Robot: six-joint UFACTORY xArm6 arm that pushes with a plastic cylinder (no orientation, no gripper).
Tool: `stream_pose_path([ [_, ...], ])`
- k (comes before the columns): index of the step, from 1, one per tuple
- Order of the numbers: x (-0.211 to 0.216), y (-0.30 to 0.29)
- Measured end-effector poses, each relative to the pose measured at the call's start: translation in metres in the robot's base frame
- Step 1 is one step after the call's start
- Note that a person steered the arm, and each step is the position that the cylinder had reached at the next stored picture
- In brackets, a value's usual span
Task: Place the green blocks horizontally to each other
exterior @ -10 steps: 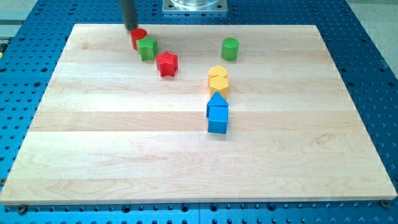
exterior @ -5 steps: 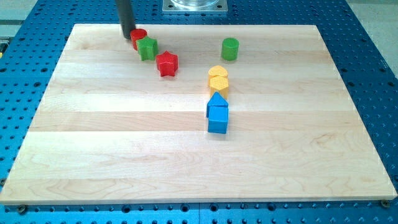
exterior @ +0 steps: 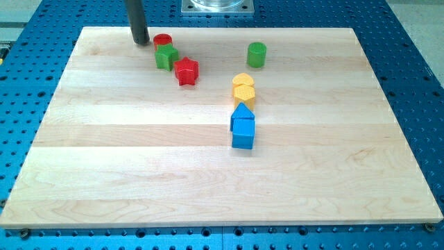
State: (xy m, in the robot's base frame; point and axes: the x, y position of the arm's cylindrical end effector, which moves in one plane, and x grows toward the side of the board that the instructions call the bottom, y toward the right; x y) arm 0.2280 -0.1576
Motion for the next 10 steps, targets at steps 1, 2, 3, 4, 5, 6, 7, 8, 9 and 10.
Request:
stream_pose_path([
  [1,0.0,0.035],
  [2,0.001,0.046],
  [3,-0.002,0.055],
  [4,-0.009,0.124],
  [5,0.008,0.15],
  [6,0.061,0.144],
  [7,0.101,0.132],
  [8,0.106,0.118],
  [9,0.107,0.113],
  [10,0.107,0.111],
])
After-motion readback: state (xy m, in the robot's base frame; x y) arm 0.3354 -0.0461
